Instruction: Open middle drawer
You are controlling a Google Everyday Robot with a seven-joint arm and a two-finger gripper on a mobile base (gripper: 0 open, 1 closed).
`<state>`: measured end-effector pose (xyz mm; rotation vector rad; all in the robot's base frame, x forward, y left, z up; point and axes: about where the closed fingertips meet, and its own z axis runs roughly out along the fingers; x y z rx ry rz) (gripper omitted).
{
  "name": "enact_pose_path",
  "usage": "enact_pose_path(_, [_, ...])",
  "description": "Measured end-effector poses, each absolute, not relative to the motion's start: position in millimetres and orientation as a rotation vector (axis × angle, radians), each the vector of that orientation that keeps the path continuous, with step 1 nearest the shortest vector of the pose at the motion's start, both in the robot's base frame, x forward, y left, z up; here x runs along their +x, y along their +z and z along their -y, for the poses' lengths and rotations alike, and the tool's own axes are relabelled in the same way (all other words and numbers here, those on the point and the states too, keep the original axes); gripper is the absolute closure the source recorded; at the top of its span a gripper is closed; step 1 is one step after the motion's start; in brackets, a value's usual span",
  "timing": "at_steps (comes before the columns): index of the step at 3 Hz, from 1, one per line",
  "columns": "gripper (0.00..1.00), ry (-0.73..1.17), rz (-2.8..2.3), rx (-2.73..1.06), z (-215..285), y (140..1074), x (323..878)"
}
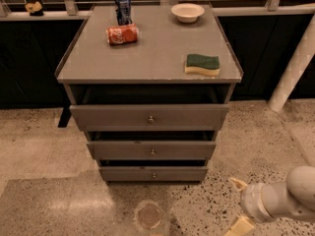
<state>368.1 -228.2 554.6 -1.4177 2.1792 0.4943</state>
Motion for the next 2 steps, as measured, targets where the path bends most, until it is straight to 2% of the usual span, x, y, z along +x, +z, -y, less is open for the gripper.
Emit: enact_pose_path(2, [0.00, 0.560, -2.132, -1.284, 166.2, 497.0, 425.2])
